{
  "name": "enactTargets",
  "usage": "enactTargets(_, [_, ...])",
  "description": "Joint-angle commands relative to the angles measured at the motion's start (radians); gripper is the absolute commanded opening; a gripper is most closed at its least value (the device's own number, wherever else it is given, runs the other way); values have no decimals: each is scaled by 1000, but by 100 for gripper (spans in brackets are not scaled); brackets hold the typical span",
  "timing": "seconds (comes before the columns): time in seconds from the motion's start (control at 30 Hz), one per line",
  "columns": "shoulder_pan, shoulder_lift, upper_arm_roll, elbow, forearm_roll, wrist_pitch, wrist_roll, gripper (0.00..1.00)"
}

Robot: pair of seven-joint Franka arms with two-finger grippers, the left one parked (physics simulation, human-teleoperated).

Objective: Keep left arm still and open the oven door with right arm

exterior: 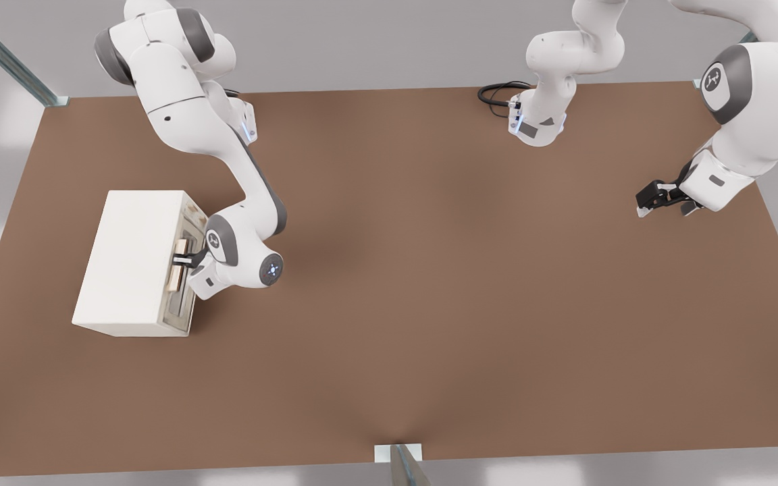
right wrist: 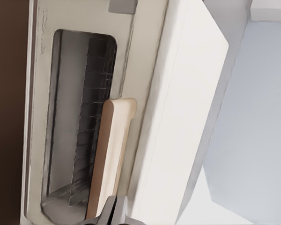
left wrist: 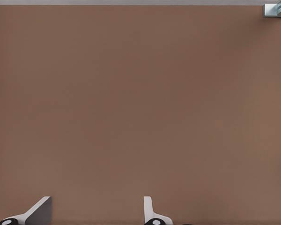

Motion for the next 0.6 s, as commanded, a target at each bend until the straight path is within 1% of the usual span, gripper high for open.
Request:
enactTargets(0.0, [-2,-2,-2,-6,-1,17,124,0])
enactTargets(0.43, [0,1,-9,-20,-2,41,129,0])
enactTargets(0.57, [38,-2,-6,-10,2,46,141,0])
